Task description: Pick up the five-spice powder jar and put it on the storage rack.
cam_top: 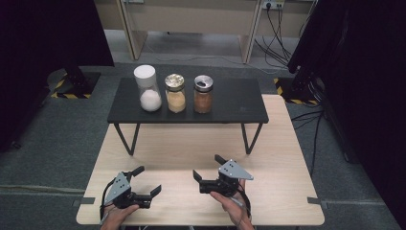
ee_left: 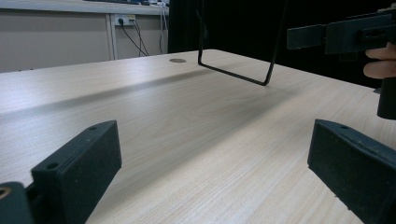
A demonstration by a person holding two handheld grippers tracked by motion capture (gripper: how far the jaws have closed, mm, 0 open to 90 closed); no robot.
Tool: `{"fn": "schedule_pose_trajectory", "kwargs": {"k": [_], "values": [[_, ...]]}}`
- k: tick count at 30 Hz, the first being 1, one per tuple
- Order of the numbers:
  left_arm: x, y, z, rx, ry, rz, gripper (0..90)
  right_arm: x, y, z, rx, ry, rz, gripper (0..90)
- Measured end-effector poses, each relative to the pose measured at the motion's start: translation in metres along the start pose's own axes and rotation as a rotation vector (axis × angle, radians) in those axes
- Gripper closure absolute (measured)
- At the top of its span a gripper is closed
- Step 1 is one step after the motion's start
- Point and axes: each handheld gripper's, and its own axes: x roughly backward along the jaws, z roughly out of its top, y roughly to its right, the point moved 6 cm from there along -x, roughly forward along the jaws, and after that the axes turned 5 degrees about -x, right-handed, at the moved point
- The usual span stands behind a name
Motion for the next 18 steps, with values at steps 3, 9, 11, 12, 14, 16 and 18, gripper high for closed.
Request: {"fn": "schedule_pose_trajectory", "kwargs": {"k": [3, 9, 11, 12, 14, 16, 18], "values": [[0.0001, -0.0001, 0.0001, 0.001, 0.001, 0.000, 2.2, 0.0011, 0.0012, 0.0002, -0.002, 0.003, -0.002, 2.0], [0.0000, 0.0000, 0.0001, 0.000, 0.000, 0.000, 2.2, 0.0020, 0.0025, -0.0002, -0.005, 0.003, -0.005, 2.0], [0.0000, -0.0001, 0.0001, 0.001, 0.001, 0.000, 2.2, 0.0021, 0.0029, -0.0004, -0.006, 0.002, -0.005, 2.0], [0.0000, -0.0002, 0.0001, 0.001, 0.001, 0.000, 2.2, 0.0022, 0.0031, -0.0004, -0.006, 0.003, -0.006, 2.0], [0.0000, -0.0002, 0.0001, 0.001, 0.001, 0.000, 2.2, 0.0023, 0.0037, -0.0001, -0.006, 0.004, -0.007, 2.0], [-0.0001, -0.0001, 0.0002, 0.000, 0.001, 0.000, 2.2, 0.0025, 0.0038, 0.0002, -0.006, 0.005, -0.008, 2.0], [-0.0002, -0.0001, 0.0002, 0.001, 0.001, 0.000, 2.2, 0.0027, 0.0037, 0.0006, -0.005, 0.006, -0.008, 2.0]]}}
